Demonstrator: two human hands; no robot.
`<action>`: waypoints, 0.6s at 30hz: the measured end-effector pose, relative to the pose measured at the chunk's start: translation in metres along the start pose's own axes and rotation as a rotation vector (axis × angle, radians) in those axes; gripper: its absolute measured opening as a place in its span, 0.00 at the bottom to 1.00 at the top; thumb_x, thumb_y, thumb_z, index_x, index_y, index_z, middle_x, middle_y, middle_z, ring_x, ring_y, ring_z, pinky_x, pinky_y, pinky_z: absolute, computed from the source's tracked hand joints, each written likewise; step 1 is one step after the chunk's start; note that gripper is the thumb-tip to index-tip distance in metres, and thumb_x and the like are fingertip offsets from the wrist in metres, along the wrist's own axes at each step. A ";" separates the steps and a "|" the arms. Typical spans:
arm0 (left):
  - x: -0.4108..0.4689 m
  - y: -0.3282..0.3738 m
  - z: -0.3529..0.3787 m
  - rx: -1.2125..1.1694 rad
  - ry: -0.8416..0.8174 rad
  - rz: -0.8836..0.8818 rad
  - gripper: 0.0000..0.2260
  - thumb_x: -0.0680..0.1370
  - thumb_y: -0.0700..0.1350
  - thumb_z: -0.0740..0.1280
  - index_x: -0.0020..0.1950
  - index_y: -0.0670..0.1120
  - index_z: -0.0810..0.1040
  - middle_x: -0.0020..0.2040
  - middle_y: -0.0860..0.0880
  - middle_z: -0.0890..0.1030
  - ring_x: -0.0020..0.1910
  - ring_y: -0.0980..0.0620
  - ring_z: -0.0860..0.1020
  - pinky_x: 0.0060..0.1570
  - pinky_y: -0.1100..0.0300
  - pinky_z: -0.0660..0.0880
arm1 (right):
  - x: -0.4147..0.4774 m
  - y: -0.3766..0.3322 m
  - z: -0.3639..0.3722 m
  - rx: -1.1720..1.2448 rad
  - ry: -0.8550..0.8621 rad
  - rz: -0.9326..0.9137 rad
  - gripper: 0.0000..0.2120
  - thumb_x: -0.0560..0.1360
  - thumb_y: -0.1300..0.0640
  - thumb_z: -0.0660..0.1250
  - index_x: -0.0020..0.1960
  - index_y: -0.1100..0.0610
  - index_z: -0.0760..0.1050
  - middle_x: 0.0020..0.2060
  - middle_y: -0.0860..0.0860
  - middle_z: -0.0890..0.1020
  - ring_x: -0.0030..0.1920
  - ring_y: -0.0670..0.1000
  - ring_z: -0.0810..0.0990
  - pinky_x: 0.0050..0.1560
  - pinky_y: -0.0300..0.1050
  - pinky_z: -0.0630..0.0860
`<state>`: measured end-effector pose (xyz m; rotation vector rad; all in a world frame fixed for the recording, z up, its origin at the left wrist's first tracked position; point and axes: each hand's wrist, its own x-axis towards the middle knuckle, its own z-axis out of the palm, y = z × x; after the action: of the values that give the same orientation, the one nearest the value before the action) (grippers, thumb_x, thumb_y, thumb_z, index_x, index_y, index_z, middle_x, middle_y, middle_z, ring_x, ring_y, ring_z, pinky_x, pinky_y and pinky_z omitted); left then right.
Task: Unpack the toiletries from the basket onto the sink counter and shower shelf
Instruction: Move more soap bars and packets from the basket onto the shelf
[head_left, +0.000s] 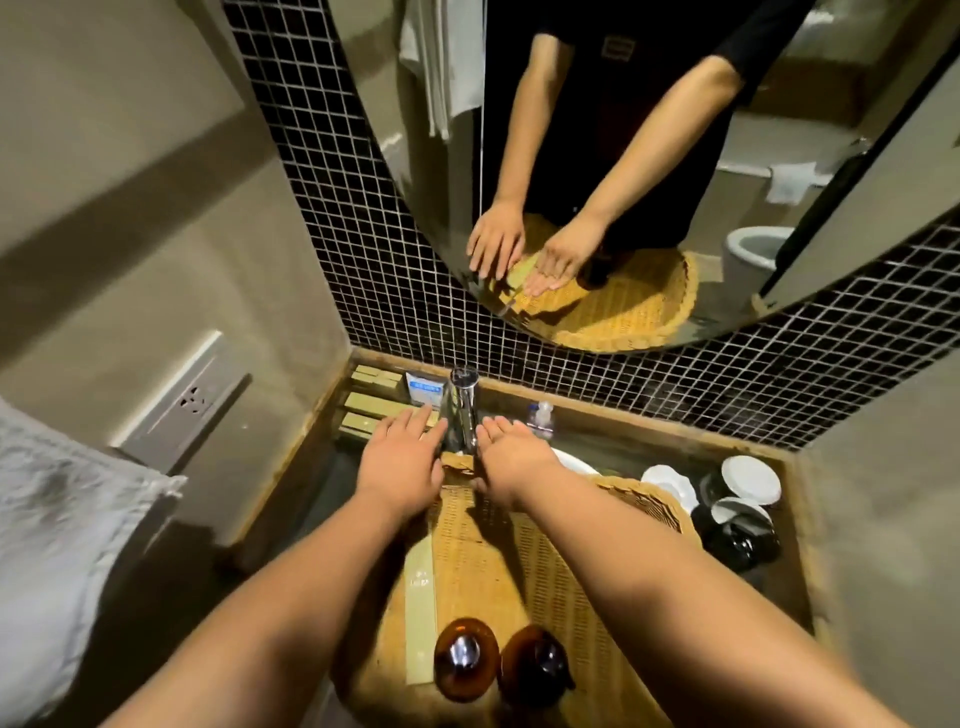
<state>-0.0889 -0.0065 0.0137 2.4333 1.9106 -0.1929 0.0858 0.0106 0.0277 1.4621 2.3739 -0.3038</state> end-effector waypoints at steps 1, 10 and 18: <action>-0.005 0.008 0.004 0.010 -0.005 0.047 0.28 0.80 0.57 0.58 0.80 0.54 0.59 0.80 0.47 0.59 0.78 0.46 0.58 0.76 0.48 0.53 | -0.007 0.005 0.005 -0.003 -0.013 -0.002 0.41 0.80 0.42 0.61 0.80 0.63 0.47 0.80 0.58 0.51 0.79 0.57 0.50 0.78 0.52 0.48; -0.022 0.067 0.012 0.197 -0.207 0.241 0.26 0.80 0.59 0.60 0.77 0.51 0.66 0.76 0.45 0.66 0.72 0.44 0.67 0.72 0.46 0.62 | -0.057 0.045 0.058 0.043 -0.077 0.061 0.40 0.79 0.45 0.62 0.80 0.62 0.47 0.80 0.58 0.51 0.79 0.57 0.50 0.78 0.51 0.50; -0.044 0.075 0.043 0.139 -0.420 -0.023 0.26 0.79 0.57 0.63 0.75 0.50 0.66 0.74 0.44 0.67 0.60 0.44 0.78 0.49 0.50 0.78 | -0.063 0.044 0.096 -0.024 -0.143 -0.008 0.43 0.75 0.59 0.69 0.80 0.62 0.46 0.80 0.58 0.50 0.79 0.57 0.49 0.77 0.52 0.49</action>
<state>-0.0294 -0.0714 -0.0266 2.2167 1.7839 -0.7915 0.1681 -0.0551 -0.0358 1.3728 2.2625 -0.3673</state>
